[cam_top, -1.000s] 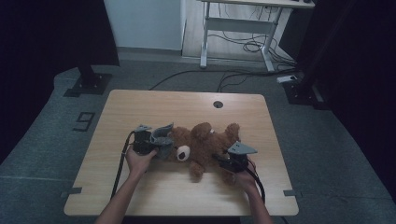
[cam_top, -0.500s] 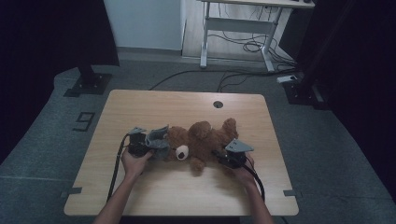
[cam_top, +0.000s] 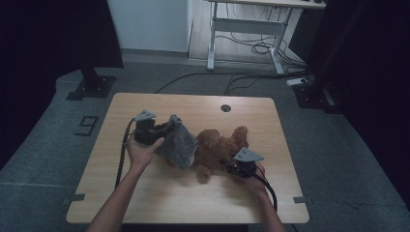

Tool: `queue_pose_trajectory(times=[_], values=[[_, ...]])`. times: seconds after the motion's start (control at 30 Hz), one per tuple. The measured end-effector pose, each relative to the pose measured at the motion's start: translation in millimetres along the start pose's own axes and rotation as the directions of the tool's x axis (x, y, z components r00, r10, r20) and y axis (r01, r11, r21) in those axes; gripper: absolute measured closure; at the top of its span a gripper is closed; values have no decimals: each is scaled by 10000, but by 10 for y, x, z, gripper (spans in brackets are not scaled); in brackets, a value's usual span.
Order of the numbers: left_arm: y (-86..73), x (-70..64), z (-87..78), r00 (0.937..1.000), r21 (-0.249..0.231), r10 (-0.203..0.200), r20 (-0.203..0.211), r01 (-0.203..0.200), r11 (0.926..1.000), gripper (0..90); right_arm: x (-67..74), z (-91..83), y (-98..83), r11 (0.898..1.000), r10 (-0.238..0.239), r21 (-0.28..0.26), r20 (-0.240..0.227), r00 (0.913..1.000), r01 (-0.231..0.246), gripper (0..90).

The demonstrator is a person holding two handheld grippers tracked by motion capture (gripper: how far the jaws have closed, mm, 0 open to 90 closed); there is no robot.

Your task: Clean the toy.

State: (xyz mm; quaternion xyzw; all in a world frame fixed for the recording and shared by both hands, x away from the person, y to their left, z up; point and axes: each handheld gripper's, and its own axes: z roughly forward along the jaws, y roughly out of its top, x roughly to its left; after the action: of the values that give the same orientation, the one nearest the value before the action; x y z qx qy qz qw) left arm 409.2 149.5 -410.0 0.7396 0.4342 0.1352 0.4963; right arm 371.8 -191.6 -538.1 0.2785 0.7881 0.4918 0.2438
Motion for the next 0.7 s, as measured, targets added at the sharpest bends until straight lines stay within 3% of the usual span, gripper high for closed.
queue_pose_trajectory(times=[0.13,0.3,0.37,0.5,0.63,0.7], values=[[39,-114,320,10000,454,54,-58,-51,9990,789,3,-7,-21,9999,94,-95,-36,9999,-94,559],[-182,-163,706,9996,1600,169,-225,-131,9870,781,14,-18,-23,9999,69,-73,-31,10000,-69,558],[-218,-156,707,9987,1570,377,-342,-319,9871,783,24,-19,-22,10000,-22,-60,7,10000,22,554],[-283,-124,645,9997,1672,138,-188,-105,9859,793,35,-28,-22,10000,-75,-29,40,10000,75,528],[-437,-160,568,9992,1186,302,-263,-269,9926,801,59,-64,-31,9999,104,98,71,9999,-105,454],[-490,-159,528,9997,988,139,-188,-120,9950,803,60,-117,-38,9990,371,244,-22,9993,-370,417]])
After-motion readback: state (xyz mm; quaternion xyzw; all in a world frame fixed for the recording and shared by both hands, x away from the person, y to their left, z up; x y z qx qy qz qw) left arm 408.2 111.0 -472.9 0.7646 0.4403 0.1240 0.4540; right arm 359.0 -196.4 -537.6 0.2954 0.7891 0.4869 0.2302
